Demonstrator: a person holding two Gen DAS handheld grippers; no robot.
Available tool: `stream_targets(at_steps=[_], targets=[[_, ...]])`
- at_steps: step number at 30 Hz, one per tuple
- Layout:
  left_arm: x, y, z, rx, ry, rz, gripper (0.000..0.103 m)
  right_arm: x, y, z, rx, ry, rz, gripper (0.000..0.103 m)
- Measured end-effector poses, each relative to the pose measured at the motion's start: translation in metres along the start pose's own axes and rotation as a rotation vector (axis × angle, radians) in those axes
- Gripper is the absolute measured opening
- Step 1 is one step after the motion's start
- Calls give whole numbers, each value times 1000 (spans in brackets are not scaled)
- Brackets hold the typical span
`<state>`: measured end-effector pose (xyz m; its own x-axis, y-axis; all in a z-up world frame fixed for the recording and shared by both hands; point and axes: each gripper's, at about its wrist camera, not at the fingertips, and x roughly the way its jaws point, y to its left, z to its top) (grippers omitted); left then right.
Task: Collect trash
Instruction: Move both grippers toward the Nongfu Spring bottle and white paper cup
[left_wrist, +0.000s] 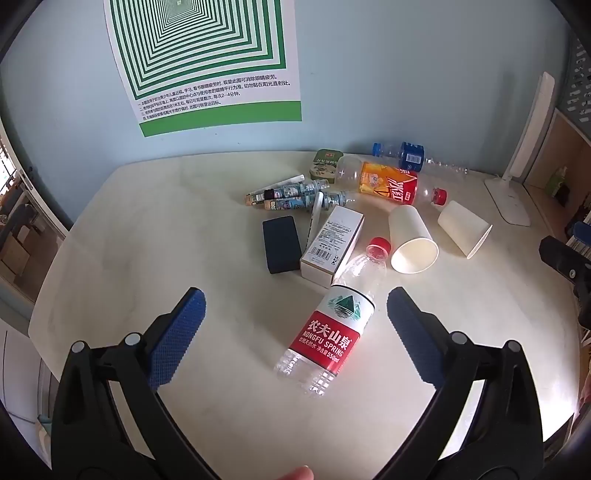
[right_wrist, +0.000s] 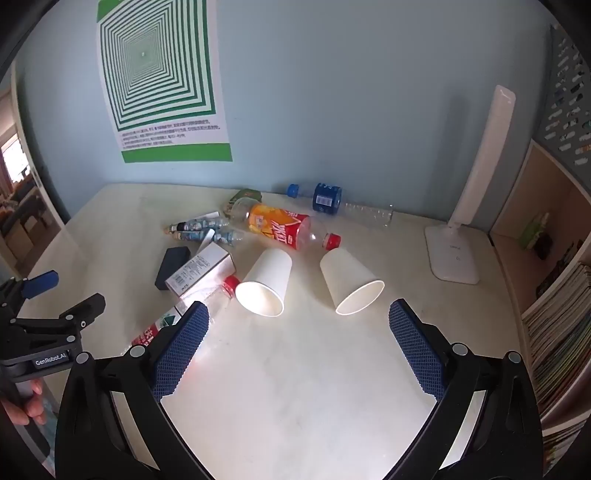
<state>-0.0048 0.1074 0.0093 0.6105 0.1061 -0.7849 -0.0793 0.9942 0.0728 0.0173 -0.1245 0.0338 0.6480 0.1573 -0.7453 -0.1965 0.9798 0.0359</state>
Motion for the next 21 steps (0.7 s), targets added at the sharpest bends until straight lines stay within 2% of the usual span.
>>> stream_targets(at_steps=[11, 21], targets=[[-1, 2, -1, -5, -1, 2, 96, 0, 9, -8, 0, -2, 3, 97], [0, 2, -4, -5, 2, 4, 96, 0, 5, -2, -3, 2, 5, 97]])
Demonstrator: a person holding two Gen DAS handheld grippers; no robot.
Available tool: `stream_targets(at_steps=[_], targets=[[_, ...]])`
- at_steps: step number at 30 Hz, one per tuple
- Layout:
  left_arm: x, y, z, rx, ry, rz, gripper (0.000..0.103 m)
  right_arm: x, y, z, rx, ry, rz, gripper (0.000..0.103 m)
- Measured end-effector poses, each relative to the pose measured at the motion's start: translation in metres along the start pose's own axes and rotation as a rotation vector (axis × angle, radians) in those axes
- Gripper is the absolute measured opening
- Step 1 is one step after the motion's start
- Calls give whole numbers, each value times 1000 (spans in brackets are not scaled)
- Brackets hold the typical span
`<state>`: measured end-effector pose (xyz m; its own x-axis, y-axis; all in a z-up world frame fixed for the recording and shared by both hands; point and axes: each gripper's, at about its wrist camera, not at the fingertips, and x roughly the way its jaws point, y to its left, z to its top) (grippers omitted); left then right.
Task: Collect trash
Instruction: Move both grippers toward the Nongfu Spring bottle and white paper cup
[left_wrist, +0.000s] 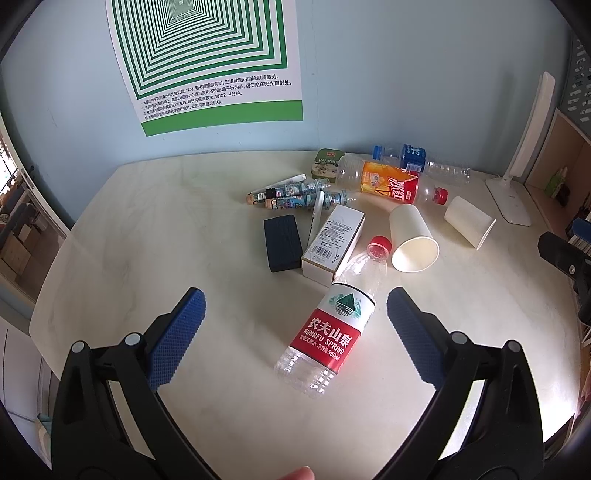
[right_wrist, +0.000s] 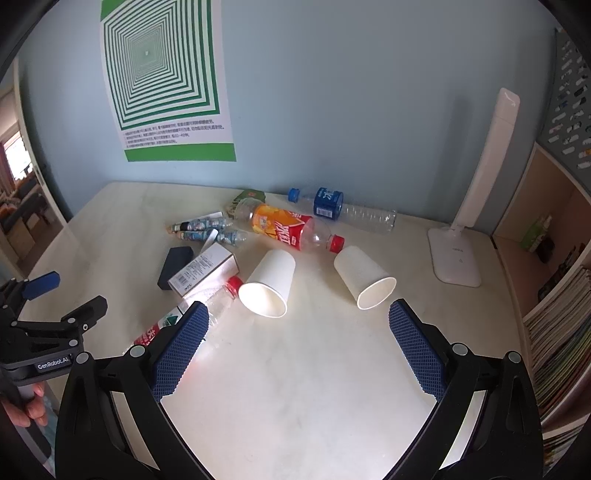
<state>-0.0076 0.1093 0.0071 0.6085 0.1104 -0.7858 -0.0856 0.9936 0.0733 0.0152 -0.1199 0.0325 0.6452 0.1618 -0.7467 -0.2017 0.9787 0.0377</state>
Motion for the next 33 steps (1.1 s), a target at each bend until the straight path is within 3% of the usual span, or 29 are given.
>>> stream_targets(at_steps=[15, 33], targets=[[12, -5, -8, 19, 37, -33, 96, 11, -6, -5, 0, 12, 2, 97], [69, -21, -13, 112, 165, -44, 96, 63, -34, 1, 2, 85, 27, 97]])
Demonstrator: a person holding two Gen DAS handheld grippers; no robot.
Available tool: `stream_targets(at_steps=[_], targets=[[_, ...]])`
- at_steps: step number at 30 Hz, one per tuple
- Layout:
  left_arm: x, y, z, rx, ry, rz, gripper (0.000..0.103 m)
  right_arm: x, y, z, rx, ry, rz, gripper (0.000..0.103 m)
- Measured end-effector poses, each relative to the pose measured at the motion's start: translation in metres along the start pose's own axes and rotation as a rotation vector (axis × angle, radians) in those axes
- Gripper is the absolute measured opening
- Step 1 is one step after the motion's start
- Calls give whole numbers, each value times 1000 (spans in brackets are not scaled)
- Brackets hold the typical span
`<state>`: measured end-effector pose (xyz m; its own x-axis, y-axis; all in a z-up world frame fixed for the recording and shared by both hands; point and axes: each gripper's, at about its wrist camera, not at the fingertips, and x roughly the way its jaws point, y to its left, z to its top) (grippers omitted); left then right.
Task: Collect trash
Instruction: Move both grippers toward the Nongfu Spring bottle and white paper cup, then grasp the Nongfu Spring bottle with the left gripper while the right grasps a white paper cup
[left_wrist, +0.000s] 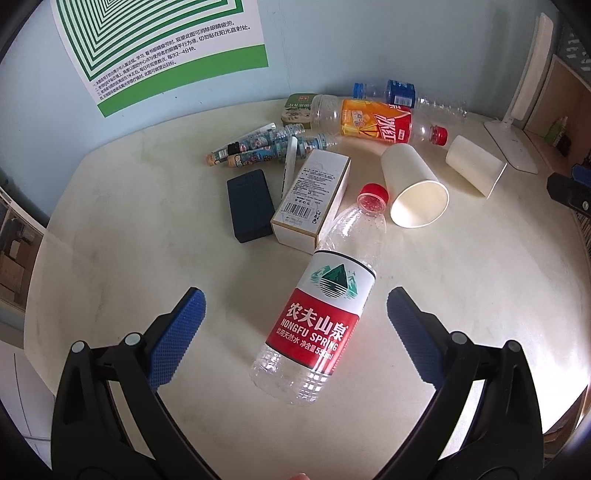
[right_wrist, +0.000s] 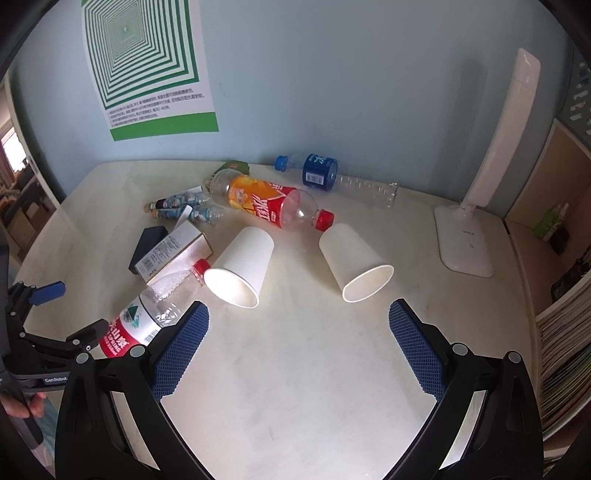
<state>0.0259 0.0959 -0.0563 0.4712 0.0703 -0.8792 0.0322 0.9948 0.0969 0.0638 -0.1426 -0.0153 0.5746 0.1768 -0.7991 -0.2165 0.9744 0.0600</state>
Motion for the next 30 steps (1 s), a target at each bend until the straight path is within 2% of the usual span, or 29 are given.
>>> stream_targets(at_steps=[7, 14, 27, 30], targets=[[21, -4, 3, 20, 48, 0, 96, 26, -12, 10, -18, 50, -8, 97], [53, -10, 1, 69, 135, 1, 96, 65, -35, 20, -35, 127, -30, 97], [79, -12, -1, 40, 194, -48, 96, 129, -55, 37, -78, 191, -34, 96], [85, -13, -2, 41, 210, -74, 89, 145, -61, 37, -81, 217, -36, 96]])
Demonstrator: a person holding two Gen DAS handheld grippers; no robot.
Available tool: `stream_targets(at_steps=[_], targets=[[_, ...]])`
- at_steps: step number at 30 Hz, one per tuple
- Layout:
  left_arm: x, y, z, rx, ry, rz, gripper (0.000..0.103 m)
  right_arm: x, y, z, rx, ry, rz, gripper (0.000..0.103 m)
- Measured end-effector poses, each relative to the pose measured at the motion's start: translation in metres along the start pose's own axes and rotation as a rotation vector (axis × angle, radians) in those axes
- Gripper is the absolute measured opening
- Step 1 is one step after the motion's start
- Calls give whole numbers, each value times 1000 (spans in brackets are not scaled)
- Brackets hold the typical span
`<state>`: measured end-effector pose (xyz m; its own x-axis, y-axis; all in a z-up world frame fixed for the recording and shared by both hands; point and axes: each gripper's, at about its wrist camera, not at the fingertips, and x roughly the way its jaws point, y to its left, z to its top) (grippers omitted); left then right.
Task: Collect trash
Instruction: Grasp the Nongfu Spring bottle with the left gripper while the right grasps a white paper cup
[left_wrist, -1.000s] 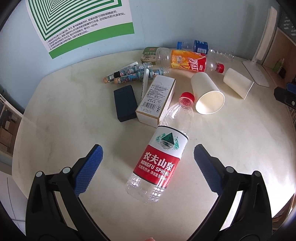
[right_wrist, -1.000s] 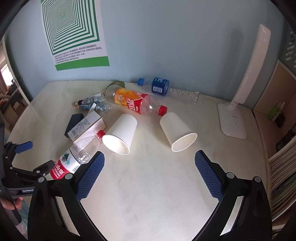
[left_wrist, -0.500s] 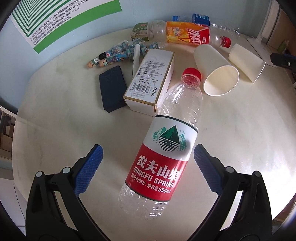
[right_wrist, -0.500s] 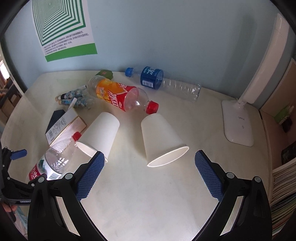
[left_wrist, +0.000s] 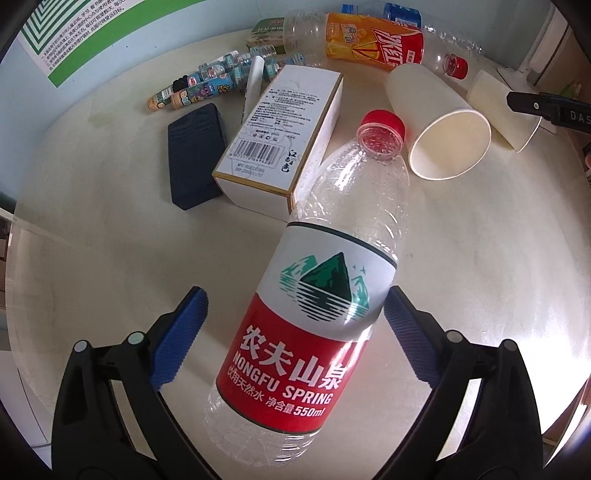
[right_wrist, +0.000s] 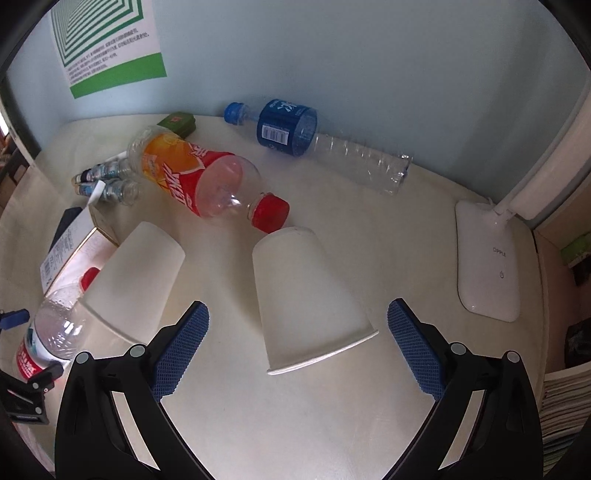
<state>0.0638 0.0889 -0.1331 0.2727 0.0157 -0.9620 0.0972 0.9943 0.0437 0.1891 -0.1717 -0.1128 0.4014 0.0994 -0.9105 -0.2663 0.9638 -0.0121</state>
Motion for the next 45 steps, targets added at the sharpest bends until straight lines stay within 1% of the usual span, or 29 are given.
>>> stream_targets(at_steps=[1, 2, 4, 5, 6, 7, 9, 14, 17, 23, 26, 32, 34, 37, 40, 42, 45], targets=[[3, -1, 0, 0, 6, -11, 81, 6, -2, 1, 1, 10, 4, 96], [5, -2, 1, 2, 11, -22, 76, 11, -2, 1, 0, 19, 12, 96], [5, -3, 1, 6, 8, -28, 73, 19, -3, 1, -7, 39, 17, 94], [5, -3, 1, 2, 7, -33, 73, 23, -3, 1, -14, 45, 19, 90], [4, -2, 1, -7, 3, -40, 73, 27, -2, 1, -20, 56, 24, 85], [3, -1, 0, -16, 1, -49, 72, 31, -2, 1, -23, 74, 31, 74], [4, 1, 0, -23, 0, -62, 72, 34, -2, 1, -19, 87, 43, 74], [-5, 0, -7, -25, -16, -80, 69, 32, 1, -3, -28, 76, 50, 68], [-11, -1, -9, -23, -24, -84, 65, 27, 1, -7, -20, 66, 64, 67], [-31, -5, -19, -17, -47, -97, 64, 11, -2, -24, 12, 63, 112, 66], [-38, -4, -23, -14, -62, -103, 64, -6, -8, -28, 3, 54, 123, 66], [-62, -2, -36, -37, -108, -126, 62, -54, -10, -38, -25, 3, 141, 66], [-68, -2, -41, -46, -127, -127, 62, -67, -7, -41, -45, -19, 135, 66], [-80, -2, -51, -61, -150, -137, 62, -82, -1, -46, -65, -41, 141, 66], [-91, 1, -60, -86, -173, -131, 62, -93, 10, -49, -84, -63, 161, 66], [-99, 7, -68, -115, -186, -131, 62, -101, 21, -49, -111, -78, 181, 66], [-112, 17, -84, -156, -203, -111, 62, -115, 42, -48, -161, -98, 231, 66]])
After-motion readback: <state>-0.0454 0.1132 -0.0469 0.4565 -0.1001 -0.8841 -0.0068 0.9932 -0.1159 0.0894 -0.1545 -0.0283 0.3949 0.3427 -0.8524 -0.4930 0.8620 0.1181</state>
